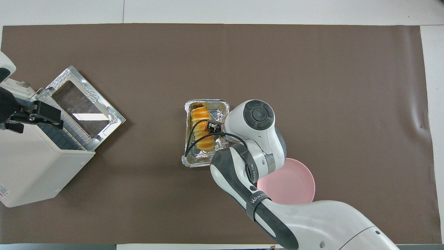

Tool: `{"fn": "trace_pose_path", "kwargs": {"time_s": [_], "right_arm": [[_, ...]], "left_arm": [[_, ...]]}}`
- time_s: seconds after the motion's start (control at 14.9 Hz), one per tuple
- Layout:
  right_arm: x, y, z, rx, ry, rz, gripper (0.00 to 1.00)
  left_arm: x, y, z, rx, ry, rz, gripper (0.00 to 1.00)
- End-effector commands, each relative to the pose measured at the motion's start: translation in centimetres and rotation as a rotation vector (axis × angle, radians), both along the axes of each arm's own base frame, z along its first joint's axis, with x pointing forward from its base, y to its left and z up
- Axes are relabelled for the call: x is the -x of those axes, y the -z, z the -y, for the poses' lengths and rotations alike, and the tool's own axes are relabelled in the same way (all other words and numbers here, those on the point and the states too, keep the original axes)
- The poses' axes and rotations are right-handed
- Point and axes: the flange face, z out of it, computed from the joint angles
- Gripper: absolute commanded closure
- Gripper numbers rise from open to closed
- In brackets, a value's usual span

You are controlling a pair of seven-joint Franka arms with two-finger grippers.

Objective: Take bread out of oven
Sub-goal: 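Grasp the foil tray with the right gripper and slide it away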

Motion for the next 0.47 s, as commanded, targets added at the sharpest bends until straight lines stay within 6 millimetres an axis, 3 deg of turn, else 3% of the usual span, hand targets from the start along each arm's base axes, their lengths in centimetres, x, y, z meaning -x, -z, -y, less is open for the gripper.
{"fn": "trace_pose_path", "kwargs": {"time_s": [0.0,0.33,0.4], "right_arm": [[1.04,-0.11,0.30,-0.012,0.015,-0.008,0.29],[0.77,-0.13,0.51,-0.015,0.020,-0.002,0.29],[0.72,-0.23,0.57,-0.025,0.036,-0.009,0.36]], "left_arm": [[0.10,0.07,-0.37,-0.010,0.013,0.027,0.00],[0.11,0.04,-0.79,-0.011,0.001,0.023,0.00],[0.13,0.10,-0.71,-0.012,0.001,0.022,0.00]]}}
